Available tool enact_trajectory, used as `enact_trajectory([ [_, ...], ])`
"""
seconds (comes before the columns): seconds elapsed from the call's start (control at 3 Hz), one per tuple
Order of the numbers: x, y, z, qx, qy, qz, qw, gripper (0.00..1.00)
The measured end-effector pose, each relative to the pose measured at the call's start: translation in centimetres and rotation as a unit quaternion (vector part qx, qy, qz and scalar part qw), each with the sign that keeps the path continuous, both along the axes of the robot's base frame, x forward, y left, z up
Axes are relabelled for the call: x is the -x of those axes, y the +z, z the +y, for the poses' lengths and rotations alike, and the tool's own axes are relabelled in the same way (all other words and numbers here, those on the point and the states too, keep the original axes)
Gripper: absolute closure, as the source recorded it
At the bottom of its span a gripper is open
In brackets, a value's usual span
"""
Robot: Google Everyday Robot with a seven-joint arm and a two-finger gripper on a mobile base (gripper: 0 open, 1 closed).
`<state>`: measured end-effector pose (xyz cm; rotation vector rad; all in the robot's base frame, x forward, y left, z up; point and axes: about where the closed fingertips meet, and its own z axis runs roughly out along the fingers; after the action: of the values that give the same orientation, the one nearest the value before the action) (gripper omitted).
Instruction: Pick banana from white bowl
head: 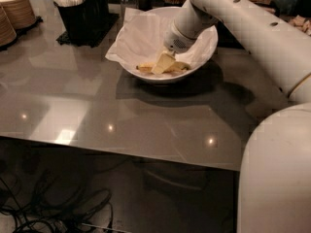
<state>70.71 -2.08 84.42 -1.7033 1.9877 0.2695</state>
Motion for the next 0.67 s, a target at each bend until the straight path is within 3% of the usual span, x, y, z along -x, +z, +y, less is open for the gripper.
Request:
enact_trajectory([
  [0.33, -0.16, -1.13, 0.01, 0.013, 0.001, 0.005, 0.9999, 0.5],
  [0.67, -0.17, -1.17, 0.0, 0.013, 0.001, 0.005, 0.9999, 0.69],
])
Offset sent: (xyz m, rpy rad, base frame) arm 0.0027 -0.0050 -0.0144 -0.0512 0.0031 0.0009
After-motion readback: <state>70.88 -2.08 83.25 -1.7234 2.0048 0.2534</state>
